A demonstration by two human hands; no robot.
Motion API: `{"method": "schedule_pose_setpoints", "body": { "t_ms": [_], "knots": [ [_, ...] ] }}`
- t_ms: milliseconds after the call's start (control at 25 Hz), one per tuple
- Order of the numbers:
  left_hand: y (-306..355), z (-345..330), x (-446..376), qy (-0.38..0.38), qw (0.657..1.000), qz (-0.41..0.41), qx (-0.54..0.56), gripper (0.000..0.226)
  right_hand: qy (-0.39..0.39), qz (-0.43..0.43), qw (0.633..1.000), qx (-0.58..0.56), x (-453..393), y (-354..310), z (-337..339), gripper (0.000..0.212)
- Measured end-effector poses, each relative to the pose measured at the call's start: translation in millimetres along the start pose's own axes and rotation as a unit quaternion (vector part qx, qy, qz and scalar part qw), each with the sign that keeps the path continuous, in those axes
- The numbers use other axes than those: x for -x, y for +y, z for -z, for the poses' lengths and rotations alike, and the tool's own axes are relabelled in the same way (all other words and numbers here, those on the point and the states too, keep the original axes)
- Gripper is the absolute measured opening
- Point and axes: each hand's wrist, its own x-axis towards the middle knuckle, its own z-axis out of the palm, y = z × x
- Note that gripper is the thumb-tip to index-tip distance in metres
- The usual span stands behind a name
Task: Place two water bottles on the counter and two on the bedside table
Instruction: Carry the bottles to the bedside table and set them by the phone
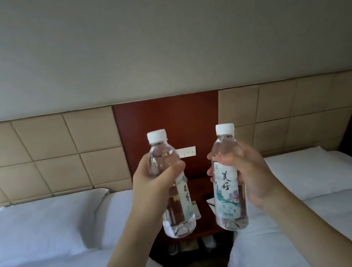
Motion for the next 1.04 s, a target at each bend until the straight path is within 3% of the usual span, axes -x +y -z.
{"method": "schedule_pose_setpoints", "body": {
  "t_ms": [120, 320, 480, 600, 800, 1040],
  "knots": [
    [-14.0, -12.9, -83.4, -0.027, 1.0, -0.004, -0.014, 0.034, 0.027, 0.001, 0.999, -0.018, -78.3, 19.7, 3.5, 0.029],
    [-64.9, -33.9, -205.5, -0.056, 0.997, 0.007, -0.046, 0.035, 0.022, -0.007, 1.0, -0.019, -202.9, 61.6, 24.8, 0.026],
    [-125.9, -49.4, -303.6, -0.047, 0.996, 0.002, -0.075, 0.034, -0.031, -0.004, 0.999, -0.009, -315.6, 115.3, 47.5, 0.02],
    [-181.6, -59.6, -371.2, -0.034, 0.995, 0.007, -0.098, 0.032, -0.072, -0.019, 0.997, 0.028, -391.8, 168.4, 63.7, 0.028],
    [-335.0, -53.5, -465.1, 0.001, 0.993, 0.006, -0.119, 0.048, -0.109, -0.035, 0.99, 0.085, -486.0, 312.3, 88.4, 0.044],
    [-613.1, -31.1, -503.1, 0.055, 0.992, -0.028, -0.112, 0.048, -0.09, -0.016, 0.991, 0.099, -541.9, 584.3, 124.7, 0.048]
  ]
}}
